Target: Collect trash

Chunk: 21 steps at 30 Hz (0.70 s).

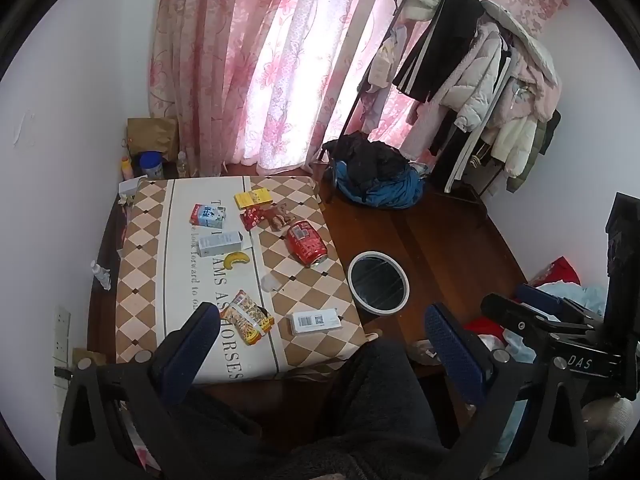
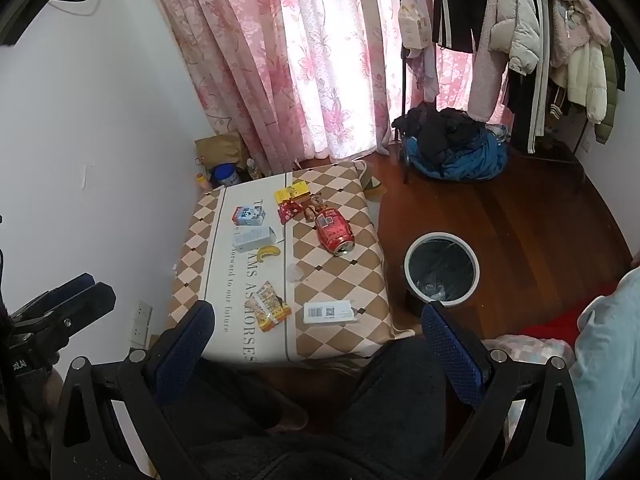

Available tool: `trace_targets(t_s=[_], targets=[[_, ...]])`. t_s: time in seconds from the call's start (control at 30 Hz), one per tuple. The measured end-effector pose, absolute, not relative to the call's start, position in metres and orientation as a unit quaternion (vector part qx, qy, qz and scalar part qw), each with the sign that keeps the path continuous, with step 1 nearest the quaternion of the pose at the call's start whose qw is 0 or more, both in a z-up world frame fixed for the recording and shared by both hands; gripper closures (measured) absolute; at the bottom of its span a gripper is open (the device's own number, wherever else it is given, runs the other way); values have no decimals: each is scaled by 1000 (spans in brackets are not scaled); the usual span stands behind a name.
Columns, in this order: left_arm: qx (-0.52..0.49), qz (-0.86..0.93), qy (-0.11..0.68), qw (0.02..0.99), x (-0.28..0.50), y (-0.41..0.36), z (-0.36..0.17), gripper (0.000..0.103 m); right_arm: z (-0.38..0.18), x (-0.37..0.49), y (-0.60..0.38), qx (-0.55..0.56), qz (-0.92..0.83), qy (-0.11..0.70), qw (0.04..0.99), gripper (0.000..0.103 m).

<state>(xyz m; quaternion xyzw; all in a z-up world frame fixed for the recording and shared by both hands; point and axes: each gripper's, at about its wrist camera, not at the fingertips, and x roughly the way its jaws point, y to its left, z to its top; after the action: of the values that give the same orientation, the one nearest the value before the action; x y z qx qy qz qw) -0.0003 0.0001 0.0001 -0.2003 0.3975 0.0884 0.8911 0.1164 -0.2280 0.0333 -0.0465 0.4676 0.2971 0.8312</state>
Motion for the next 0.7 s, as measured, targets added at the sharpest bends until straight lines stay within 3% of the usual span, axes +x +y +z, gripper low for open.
trace_targets(t_s=[0.7], targets=[[-201,85,396,892,0,-9,3,0,37,115,-227,-41,304,466,830,0]])
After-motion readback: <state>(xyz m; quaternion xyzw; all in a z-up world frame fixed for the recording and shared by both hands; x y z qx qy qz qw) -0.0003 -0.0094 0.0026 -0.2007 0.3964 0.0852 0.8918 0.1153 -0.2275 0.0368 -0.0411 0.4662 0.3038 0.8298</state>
